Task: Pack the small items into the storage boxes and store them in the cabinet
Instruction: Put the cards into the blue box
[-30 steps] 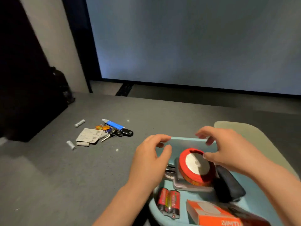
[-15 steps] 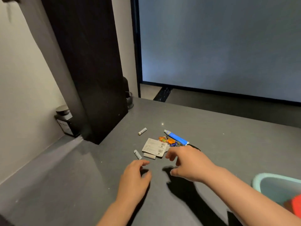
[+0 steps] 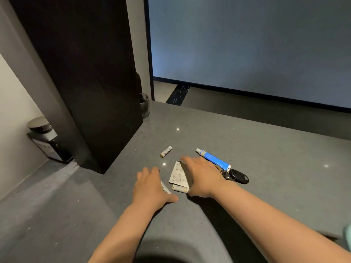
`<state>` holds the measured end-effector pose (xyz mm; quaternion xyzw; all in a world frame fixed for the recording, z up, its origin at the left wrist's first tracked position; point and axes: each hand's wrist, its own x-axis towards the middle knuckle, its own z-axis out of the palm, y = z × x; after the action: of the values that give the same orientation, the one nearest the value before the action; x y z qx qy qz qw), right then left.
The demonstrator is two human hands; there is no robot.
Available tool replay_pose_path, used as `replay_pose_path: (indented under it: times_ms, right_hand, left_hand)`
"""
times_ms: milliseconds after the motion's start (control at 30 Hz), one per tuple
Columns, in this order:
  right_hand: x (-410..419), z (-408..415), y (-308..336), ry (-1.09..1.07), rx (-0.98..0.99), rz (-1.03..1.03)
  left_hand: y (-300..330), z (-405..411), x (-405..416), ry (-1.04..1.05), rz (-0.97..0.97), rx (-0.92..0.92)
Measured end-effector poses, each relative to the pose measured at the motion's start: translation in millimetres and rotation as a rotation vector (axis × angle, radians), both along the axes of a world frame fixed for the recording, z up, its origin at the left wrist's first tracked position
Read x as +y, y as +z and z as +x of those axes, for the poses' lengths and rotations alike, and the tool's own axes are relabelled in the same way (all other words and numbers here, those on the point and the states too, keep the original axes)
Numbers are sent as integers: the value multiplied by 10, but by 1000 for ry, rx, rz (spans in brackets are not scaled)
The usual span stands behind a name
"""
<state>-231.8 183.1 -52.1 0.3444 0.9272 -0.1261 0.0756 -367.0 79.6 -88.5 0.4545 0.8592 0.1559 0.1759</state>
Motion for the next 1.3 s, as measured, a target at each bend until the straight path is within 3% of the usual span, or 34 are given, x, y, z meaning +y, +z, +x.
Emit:
replay_pose_path:
  times_ms: [133,300,533,800,1067,1300]
  right_hand:
    - [2,-7,-35,-16,29,36]
    - [-83,162,-59,-122,131,36]
    - [-278,571,-108,-351,316,36]
    - [-381,758,-117,-434,327,-12]
    - [-529,713,-141,-455,251,-89]
    - [-663,736,-167,-428,216,-116]
  left_hand:
    - [-81,82,-20,-6,185,-122]
    - [-140,265,-46,-26,274,-227]
    - [-255,569,29,-36,359,-56]
    - [-328,672,4,-23,463,-15]
    - [-157,375,-204,-260,367,-60]
    - [35,95,-214,-487,-3,-183]
